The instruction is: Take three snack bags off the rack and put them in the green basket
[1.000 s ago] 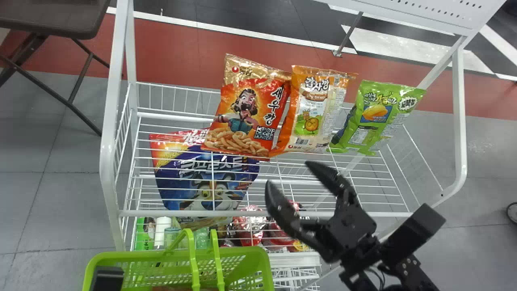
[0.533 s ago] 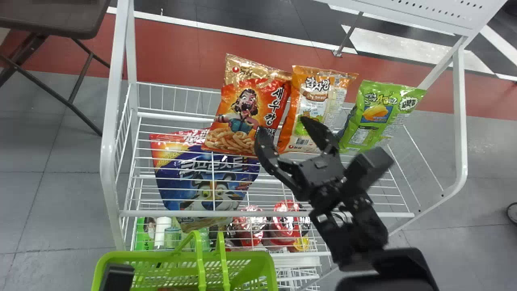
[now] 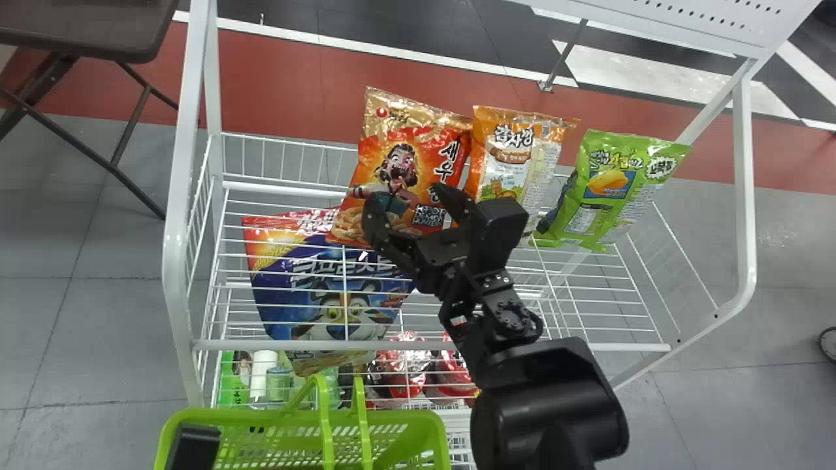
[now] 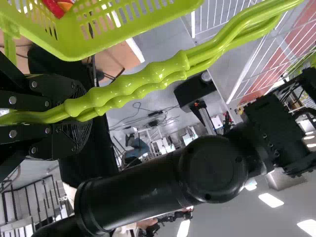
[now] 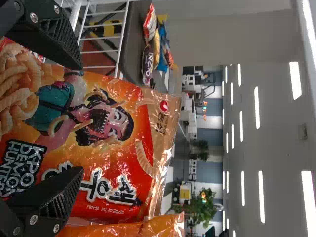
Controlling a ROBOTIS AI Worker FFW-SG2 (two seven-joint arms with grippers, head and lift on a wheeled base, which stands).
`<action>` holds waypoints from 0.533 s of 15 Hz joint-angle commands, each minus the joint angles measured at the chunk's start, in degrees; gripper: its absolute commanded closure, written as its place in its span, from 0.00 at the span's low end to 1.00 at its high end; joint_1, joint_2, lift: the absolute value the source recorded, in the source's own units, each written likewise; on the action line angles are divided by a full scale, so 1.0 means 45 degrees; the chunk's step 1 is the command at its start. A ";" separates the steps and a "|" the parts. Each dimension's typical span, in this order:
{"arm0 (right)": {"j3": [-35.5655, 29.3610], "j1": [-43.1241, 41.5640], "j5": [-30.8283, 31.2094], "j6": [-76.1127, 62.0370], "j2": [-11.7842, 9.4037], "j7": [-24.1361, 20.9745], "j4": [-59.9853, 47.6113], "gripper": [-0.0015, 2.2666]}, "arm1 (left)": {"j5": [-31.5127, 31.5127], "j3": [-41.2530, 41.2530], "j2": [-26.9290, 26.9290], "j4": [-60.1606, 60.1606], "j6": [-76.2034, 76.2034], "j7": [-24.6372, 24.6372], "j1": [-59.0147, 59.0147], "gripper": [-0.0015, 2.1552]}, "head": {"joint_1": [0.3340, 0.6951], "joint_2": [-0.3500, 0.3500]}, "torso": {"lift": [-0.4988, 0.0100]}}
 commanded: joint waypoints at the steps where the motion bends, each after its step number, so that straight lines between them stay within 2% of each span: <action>1: 0.0312 -0.0348 0.0190 0.0105 0.0020 -0.0312 0.0429 0.05 | 0.0012 0.0008 0.0009 0.0063 0.0000 0.0000 -0.0051 0.67 | 1.00 0.00 | 0.93; 2: 0.0449 -0.0562 0.0327 0.0378 0.0020 -0.0352 0.0585 0.06 | 0.0012 -0.0012 0.0009 0.0102 0.0000 -0.0039 -0.0090 0.67 | 1.00 0.00 | 0.93; 3: 0.0527 -0.0738 0.0405 0.0847 0.0000 -0.0352 0.0663 0.16 | 0.0012 -0.0031 -0.0011 0.0122 0.0000 -0.0059 -0.0090 0.67 | 1.00 0.00 | 0.93; 5: 0.0527 -0.1109 0.0424 0.1628 0.0000 -0.0254 0.0800 0.26 | 0.0012 -0.0012 0.0009 0.0161 0.0000 -0.0059 -0.0110 0.67 | 1.00 0.00 | 0.93; 7: 0.0468 -0.1383 0.0346 0.2253 0.0000 0.0117 0.0878 0.84 | 0.0031 0.0008 0.0009 0.0181 0.0000 -0.0059 -0.0110 0.67 | 1.00 0.00 | 0.93; 8: 0.0429 -0.1383 0.0170 0.2214 0.0000 0.0625 0.0898 0.93 | 0.0031 0.0027 0.0009 0.0181 0.0000 -0.0059 -0.0110 0.67 | 1.00 0.00 | 0.93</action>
